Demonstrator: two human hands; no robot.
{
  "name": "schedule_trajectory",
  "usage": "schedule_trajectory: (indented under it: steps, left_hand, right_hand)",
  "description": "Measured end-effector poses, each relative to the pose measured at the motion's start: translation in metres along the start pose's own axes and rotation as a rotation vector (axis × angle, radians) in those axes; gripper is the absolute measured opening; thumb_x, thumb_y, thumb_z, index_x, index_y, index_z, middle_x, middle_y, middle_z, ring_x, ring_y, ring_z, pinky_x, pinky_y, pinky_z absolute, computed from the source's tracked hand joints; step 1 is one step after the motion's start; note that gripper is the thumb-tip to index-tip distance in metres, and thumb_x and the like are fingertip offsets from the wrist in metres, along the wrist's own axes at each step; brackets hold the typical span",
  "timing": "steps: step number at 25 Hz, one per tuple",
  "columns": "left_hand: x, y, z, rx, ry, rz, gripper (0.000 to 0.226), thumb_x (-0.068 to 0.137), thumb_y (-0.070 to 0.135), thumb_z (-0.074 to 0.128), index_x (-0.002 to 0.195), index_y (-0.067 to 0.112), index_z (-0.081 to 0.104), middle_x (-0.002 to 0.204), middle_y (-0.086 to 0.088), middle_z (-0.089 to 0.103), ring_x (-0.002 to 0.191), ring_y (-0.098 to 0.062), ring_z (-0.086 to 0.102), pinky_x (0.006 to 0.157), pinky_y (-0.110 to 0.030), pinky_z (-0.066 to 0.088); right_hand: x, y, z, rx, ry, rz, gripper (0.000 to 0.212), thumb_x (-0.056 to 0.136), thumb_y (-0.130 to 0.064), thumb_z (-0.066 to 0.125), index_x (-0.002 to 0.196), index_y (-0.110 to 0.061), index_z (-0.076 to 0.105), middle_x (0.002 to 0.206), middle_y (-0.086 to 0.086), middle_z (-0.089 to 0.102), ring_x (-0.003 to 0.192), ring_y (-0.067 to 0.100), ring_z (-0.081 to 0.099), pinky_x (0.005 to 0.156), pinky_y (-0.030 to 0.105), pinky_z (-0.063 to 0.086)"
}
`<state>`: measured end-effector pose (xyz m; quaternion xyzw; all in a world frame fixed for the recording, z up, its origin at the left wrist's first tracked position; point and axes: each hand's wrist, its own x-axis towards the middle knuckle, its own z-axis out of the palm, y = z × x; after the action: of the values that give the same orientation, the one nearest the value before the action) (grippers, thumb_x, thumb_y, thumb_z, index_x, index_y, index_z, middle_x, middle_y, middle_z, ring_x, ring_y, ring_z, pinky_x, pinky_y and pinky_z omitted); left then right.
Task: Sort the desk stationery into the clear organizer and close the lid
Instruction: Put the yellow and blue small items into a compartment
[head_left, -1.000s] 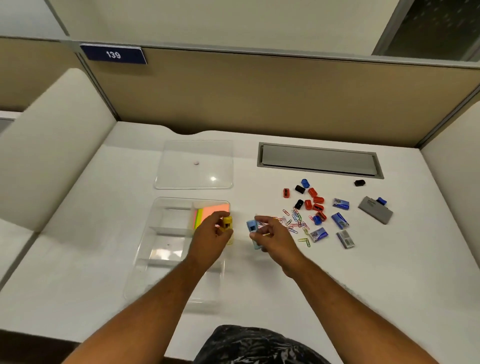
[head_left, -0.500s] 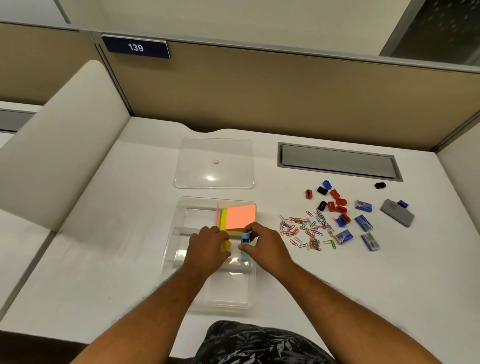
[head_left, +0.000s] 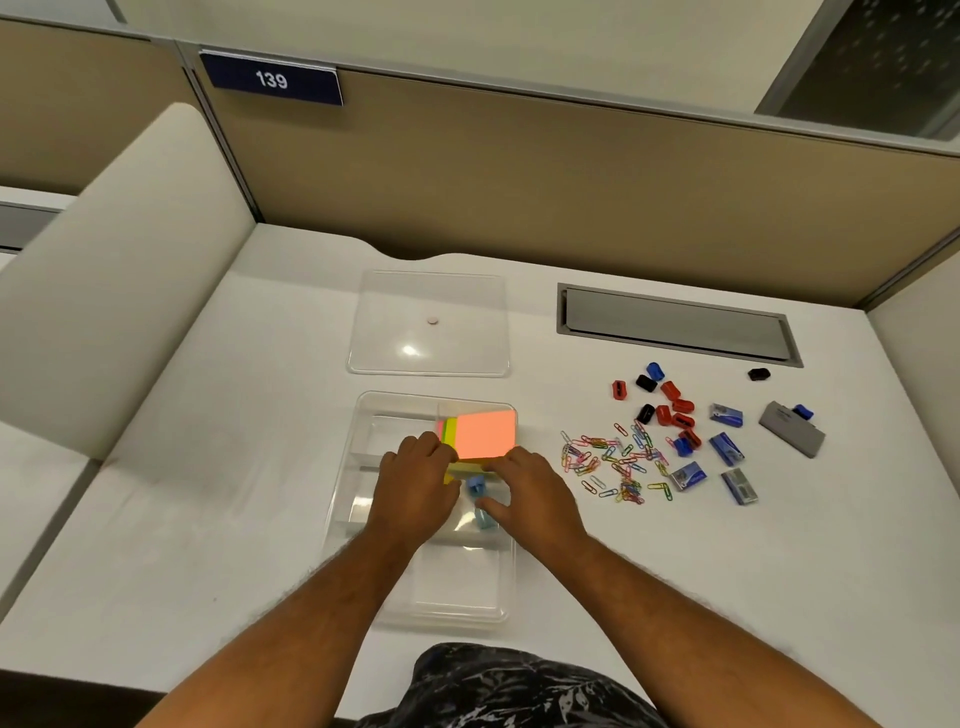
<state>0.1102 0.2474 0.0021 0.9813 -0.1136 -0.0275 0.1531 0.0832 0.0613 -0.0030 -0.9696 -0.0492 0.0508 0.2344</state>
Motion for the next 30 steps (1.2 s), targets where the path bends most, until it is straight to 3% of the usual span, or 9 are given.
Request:
schedule_trajectory:
  steps: [4, 8, 12, 16, 19, 26, 30]
  left_hand:
    - [0.015, 0.011, -0.001, 0.010, 0.003, 0.098, 0.025, 0.086, 0.034, 0.071, 0.111, 0.030, 0.069, 0.113, 0.008, 0.065, 0.104, -0.020, 0.059, 0.079, -0.035, 0.040]
    - [0.028, 0.018, 0.004, 0.027, -0.049, 0.082, 0.025, 0.089, 0.034, 0.063, 0.113, 0.033, 0.070, 0.118, 0.009, 0.065, 0.111, -0.021, 0.057, 0.084, -0.039, 0.041]
    - [0.035, 0.016, 0.009, 0.060, -0.053, 0.060, 0.025, 0.091, 0.038, 0.060, 0.112, 0.033, 0.071, 0.119, 0.009, 0.063, 0.113, -0.020, 0.056, 0.085, -0.039, 0.041]
    - [0.041, 0.027, 0.013, 0.026, -0.043, 0.078, 0.023, 0.092, 0.039, 0.060, 0.110, 0.032, 0.071, 0.120, 0.009, 0.063, 0.114, -0.018, 0.055, 0.086, -0.039, 0.041]
    - [0.044, 0.045, 0.017, -0.013, -0.028, 0.082, 0.021, 0.091, 0.039, 0.062, 0.109, 0.031, 0.070, 0.119, 0.010, 0.063, 0.112, -0.018, 0.055, 0.088, -0.039, 0.041]
    - [0.046, 0.107, 0.025, -0.073, -0.003, 0.137, 0.021, 0.088, 0.037, 0.066, 0.108, 0.031, 0.067, 0.115, 0.012, 0.062, 0.110, -0.018, 0.053, 0.086, -0.038, 0.040]
    - [0.045, 0.159, 0.041, -0.091, -0.044, 0.190, 0.024, 0.088, 0.035, 0.066, 0.111, 0.029, 0.068, 0.117, 0.009, 0.062, 0.109, -0.019, 0.054, 0.085, -0.037, 0.043]
  right_hand:
    - [0.012, 0.012, -0.004, -0.023, 0.140, 0.099, 0.035, 0.091, -0.035, 0.073, 0.123, -0.024, 0.068, 0.117, -0.003, 0.062, 0.104, 0.017, 0.060, 0.082, 0.033, 0.058]
    - [0.022, 0.018, -0.003, -0.164, 0.068, 0.089, 0.036, 0.090, -0.029, 0.068, 0.126, -0.024, 0.068, 0.124, 0.000, 0.058, 0.106, 0.023, 0.059, 0.079, 0.040, 0.058]
    - [0.022, 0.022, 0.000, -0.258, 0.024, 0.046, 0.035, 0.091, -0.034, 0.063, 0.126, -0.032, 0.067, 0.137, 0.002, 0.051, 0.114, 0.027, 0.054, 0.079, 0.045, 0.056]
    - [0.021, 0.035, -0.003, -0.084, 0.033, 0.044, 0.040, 0.093, -0.041, 0.064, 0.132, -0.034, 0.062, 0.142, 0.000, 0.049, 0.121, 0.024, 0.053, 0.091, 0.043, 0.055]
    - [0.012, 0.050, -0.009, 0.075, 0.078, 0.062, 0.039, 0.094, -0.039, 0.068, 0.132, -0.031, 0.063, 0.140, -0.004, 0.050, 0.124, 0.019, 0.050, 0.100, 0.034, 0.049]
    - [-0.023, 0.112, -0.033, 0.236, 0.117, 0.179, 0.035, 0.093, -0.032, 0.073, 0.127, -0.027, 0.065, 0.139, -0.006, 0.053, 0.129, 0.012, 0.048, 0.104, 0.024, 0.044]
    - [-0.046, 0.159, -0.060, 0.224, 0.139, 0.296, 0.038, 0.093, -0.034, 0.074, 0.129, -0.027, 0.065, 0.141, -0.004, 0.055, 0.132, 0.017, 0.052, 0.105, 0.032, 0.052]
